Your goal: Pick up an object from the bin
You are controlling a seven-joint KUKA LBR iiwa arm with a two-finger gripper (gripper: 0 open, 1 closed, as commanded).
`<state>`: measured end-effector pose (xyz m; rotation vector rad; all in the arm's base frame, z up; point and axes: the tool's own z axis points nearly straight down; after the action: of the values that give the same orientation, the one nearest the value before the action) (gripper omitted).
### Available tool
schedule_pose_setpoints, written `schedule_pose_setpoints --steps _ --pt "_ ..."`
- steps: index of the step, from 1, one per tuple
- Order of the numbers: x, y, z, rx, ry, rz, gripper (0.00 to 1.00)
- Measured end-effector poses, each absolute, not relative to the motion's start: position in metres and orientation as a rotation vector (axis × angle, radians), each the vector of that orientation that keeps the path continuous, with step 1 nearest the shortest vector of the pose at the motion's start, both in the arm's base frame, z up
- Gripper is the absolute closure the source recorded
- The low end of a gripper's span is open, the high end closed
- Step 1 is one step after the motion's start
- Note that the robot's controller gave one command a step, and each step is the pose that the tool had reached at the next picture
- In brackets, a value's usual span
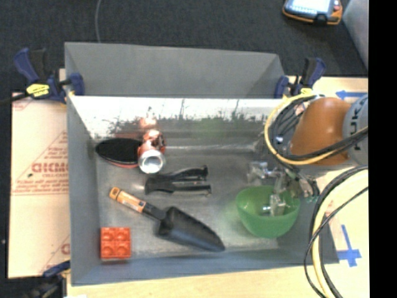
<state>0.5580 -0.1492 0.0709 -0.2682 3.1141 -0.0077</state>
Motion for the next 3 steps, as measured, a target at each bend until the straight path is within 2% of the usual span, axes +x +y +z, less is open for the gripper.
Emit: schedule_pose_setpoints --steps 1,2,3 --pt "0.606 -0.152 0.102 0.008 3.129 -0.004 0.0" --pt "0.56 -0.151 0.072 -0.266 3.11 -0.011 0.0" --pt "0.581 -0.138 0.074 -0.182 3.124 0.001 1.0"
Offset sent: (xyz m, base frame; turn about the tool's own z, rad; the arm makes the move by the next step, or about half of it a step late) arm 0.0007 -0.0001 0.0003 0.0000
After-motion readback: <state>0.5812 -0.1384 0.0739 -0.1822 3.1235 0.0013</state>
